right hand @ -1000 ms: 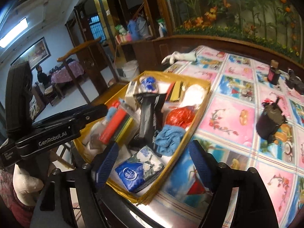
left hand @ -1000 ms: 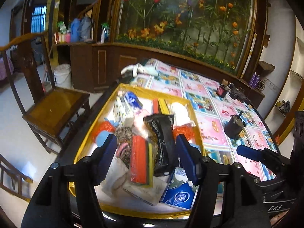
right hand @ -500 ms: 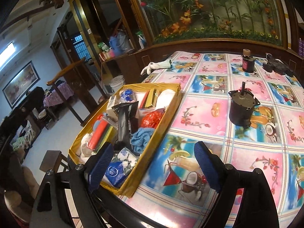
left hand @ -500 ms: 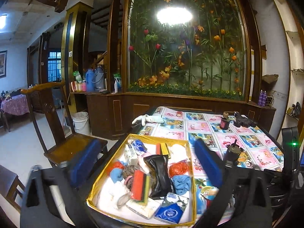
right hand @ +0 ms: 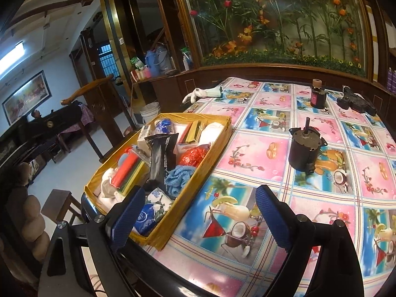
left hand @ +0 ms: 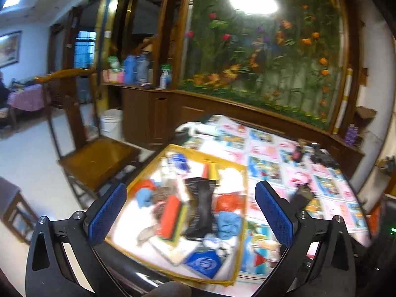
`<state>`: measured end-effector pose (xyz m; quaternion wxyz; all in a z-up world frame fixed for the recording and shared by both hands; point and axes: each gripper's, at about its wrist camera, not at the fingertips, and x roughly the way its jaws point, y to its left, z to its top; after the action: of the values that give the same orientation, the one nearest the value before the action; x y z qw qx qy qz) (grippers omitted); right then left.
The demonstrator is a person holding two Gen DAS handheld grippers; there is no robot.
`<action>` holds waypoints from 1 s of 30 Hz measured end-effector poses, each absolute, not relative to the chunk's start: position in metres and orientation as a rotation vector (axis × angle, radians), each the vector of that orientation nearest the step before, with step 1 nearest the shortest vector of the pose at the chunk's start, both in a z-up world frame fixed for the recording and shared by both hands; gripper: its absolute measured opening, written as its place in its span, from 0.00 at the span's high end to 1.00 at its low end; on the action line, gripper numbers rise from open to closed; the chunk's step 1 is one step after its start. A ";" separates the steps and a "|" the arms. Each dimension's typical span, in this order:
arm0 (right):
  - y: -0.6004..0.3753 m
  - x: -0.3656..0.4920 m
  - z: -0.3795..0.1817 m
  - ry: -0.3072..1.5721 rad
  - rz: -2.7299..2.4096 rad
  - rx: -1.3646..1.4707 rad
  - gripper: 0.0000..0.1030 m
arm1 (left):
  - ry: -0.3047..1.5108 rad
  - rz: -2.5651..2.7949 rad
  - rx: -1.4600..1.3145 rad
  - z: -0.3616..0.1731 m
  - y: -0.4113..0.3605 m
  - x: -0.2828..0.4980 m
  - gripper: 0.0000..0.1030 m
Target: Organize soft objects
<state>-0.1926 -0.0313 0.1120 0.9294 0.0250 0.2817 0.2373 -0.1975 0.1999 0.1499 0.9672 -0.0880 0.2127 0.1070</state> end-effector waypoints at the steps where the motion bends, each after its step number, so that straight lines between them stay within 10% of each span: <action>1: -0.030 -0.193 0.112 0.576 0.485 0.042 0.11 | 0.428 0.244 -0.168 0.149 0.199 -0.198 0.00; 30: 0.031 -0.189 0.092 0.595 0.454 -0.162 0.05 | 0.576 0.351 -0.134 0.108 0.222 -0.184 0.00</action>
<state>-0.1890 0.0313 0.0918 0.9276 -0.0790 0.2902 0.2217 -0.1838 0.2219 0.1081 0.9414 -0.0657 0.2823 0.1723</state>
